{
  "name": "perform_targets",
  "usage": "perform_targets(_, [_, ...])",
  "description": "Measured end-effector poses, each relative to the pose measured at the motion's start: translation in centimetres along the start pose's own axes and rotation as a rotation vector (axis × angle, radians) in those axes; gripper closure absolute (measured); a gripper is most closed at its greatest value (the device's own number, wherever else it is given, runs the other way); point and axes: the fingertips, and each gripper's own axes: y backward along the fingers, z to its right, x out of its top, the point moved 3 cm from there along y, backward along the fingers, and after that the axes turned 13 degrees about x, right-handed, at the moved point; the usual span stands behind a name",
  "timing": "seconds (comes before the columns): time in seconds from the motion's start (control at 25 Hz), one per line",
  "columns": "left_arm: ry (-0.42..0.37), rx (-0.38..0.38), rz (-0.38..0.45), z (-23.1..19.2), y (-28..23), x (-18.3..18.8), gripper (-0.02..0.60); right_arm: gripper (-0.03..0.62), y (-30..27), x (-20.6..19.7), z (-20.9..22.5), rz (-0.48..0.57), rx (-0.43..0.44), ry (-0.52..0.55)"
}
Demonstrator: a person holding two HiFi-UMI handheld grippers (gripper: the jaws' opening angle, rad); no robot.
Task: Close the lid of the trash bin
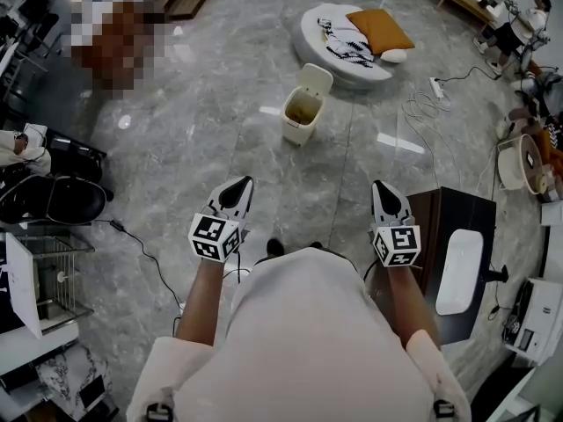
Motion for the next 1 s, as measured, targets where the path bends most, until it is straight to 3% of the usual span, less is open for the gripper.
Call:
perform_targets(0.56, [-0.007, -0.027, -0.039, -4.1, 0.9, -1.5, 0.563, 0.563, -2.1, -0.3, -3.3, -0.034, -0.027, 0.001])
perform_targets(1.0, [0.003, -0.018, -0.040, -4.7, -1.3, -1.0, 0.564, 0.563, -4.5, -0.1, -2.1, -0.063, 0.005, 0.022])
